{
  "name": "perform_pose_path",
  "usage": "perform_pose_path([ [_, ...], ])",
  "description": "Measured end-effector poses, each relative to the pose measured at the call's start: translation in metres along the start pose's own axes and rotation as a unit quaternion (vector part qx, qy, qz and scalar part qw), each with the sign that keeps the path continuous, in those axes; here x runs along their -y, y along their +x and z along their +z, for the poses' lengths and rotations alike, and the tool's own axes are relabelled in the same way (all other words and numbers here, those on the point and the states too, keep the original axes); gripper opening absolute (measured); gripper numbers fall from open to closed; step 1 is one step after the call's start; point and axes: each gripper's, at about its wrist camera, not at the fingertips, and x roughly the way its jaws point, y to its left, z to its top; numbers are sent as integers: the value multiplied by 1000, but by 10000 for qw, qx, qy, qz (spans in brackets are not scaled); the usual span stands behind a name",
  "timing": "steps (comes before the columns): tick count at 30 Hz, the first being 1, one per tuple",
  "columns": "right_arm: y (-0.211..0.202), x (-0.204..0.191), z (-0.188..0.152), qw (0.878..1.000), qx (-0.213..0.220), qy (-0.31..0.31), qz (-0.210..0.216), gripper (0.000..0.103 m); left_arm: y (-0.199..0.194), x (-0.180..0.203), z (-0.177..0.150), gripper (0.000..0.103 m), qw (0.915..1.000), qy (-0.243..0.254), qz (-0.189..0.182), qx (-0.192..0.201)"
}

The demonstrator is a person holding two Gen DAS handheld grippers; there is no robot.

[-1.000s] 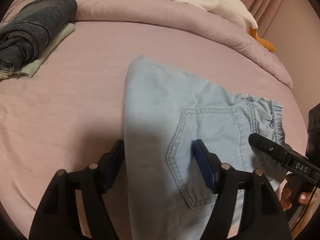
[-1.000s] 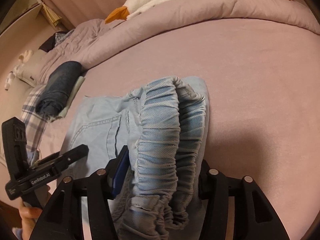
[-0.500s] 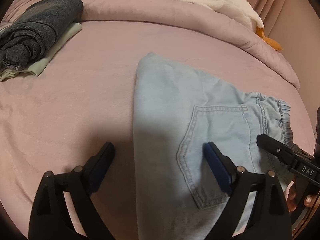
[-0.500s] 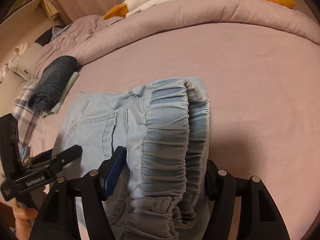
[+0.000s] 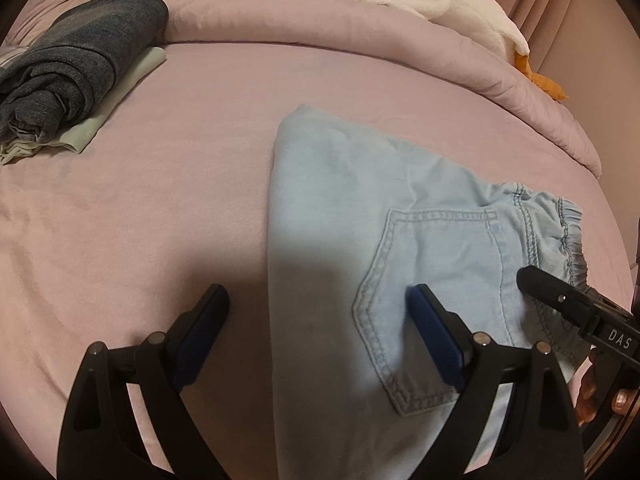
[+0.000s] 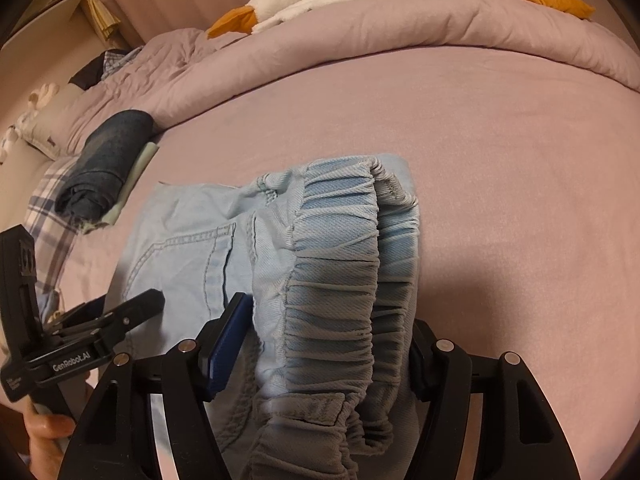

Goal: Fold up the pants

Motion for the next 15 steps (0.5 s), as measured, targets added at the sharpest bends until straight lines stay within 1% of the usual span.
perform_pose_path([
  [2, -1, 2, 0, 10000, 16, 56, 0, 66, -2, -2, 0, 92, 10000, 10, 21, 16],
  [4, -4, 4, -1, 9999, 38, 101, 23, 66, -9, -1, -2, 90, 9998, 38, 129, 121],
  [7, -12, 4, -1, 9999, 94, 79, 10, 66, -16, -4, -7, 90, 9996, 75, 196, 186],
  [11, -24, 3, -7, 9997, 220, -26, -141, 66, -23, -12, -17, 91, 9996, 7, 197, 193],
  [13, -27, 2, -12, 9993, 227, -121, -265, 66, -23, -15, -25, 92, 9996, -8, 197, 203],
  [15, -25, 1, -20, 9986, 174, -272, -418, 66, -19, -16, -31, 93, 9997, -8, 206, 126],
])
